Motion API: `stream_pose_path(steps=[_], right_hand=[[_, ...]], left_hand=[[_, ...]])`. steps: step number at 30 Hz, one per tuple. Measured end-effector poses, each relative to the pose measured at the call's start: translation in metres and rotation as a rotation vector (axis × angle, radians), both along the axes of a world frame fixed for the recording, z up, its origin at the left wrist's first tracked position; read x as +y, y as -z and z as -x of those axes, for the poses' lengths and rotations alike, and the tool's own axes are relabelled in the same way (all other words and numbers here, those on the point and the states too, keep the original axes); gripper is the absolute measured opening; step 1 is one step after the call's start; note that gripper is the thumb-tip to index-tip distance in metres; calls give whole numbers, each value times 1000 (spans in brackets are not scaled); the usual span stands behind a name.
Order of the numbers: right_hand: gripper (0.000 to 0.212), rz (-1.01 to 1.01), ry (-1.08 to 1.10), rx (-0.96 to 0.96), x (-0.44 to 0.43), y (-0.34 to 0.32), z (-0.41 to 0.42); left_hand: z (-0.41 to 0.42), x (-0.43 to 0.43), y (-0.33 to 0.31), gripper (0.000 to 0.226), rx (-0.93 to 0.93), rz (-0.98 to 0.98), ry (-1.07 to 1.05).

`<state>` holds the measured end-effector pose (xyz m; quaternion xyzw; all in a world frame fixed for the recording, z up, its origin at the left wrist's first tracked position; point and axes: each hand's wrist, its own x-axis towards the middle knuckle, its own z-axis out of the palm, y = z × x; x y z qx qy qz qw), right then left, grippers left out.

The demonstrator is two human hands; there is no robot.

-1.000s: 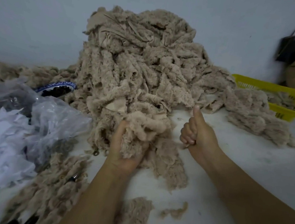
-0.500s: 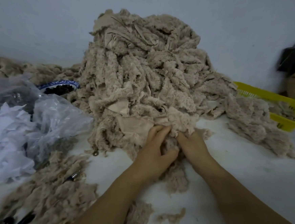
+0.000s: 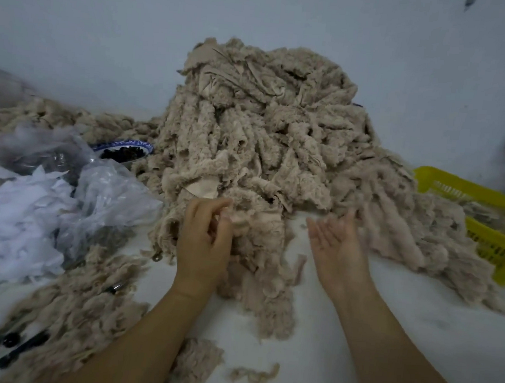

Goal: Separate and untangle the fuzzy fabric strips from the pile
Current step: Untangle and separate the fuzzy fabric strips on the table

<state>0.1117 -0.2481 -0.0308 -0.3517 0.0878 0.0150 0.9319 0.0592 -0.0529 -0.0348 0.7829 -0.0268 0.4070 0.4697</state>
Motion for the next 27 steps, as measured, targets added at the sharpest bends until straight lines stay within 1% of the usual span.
stream_pose_path(steps=[2,3,4,5,6,7,8,10,11,13,15,16,18,19,20,21,22,23,24,26,27], right_hand=[[30,360,-64,-21,18,6,6],[20,545,-74,-66,24,8,9],[16,708,-93,-125,29,9,12],[16,844,-121,-171,33,10,16],[18,933,-141,-194,35,11,17],[20,973,-153,-204,36,11,19],[21,974,-167,-208,38,12,21],[25,902,-217,-193,43,12,22],[27,848,-263,-174,46,9,22],[35,684,-410,-136,48,3,22],[45,483,-573,-108,46,-5,22],[46,418,-630,-95,43,-8,21],[39,358,-698,-76,37,-14,17],[34,351,-704,-51,33,-15,14],[36,372,-691,-24,31,-17,12],[45,418,-652,-22,30,-17,9],[58,490,-586,-54,30,-17,7],[66,582,-501,-104,32,-17,5],[66,705,-408,-145,33,-16,3],[57,993,-271,-196,35,-12,4],[55,1084,-270,-236,37,-11,8]], left_hand=[[-4,4,3,23,37,58,-50],[-6,6,5,24,84,80,-74],[-9,8,9,26,147,95,-96],[-11,9,11,28,228,80,-112],[-14,10,15,25,317,32,-116],[-15,9,16,16,390,-23,-110],[-15,7,17,2,451,-42,-71],[-12,2,11,23,429,-96,-4],[-9,-3,4,27,395,-98,47],[-4,-17,-11,24,375,-11,239],[1,-34,-24,21,460,170,433],[2,-39,-30,26,511,244,500],[1,-45,-36,33,596,303,699],[0,-46,-35,34,630,286,819],[1,-47,-34,33,663,247,904],[-1,-46,-33,34,680,223,936],[-3,-44,-32,34,675,244,922],[-7,-42,-30,36,669,328,866],[-11,-38,-29,37,660,441,788],[-22,-27,-29,44,651,589,580],[-27,-21,-29,47,661,623,510]])
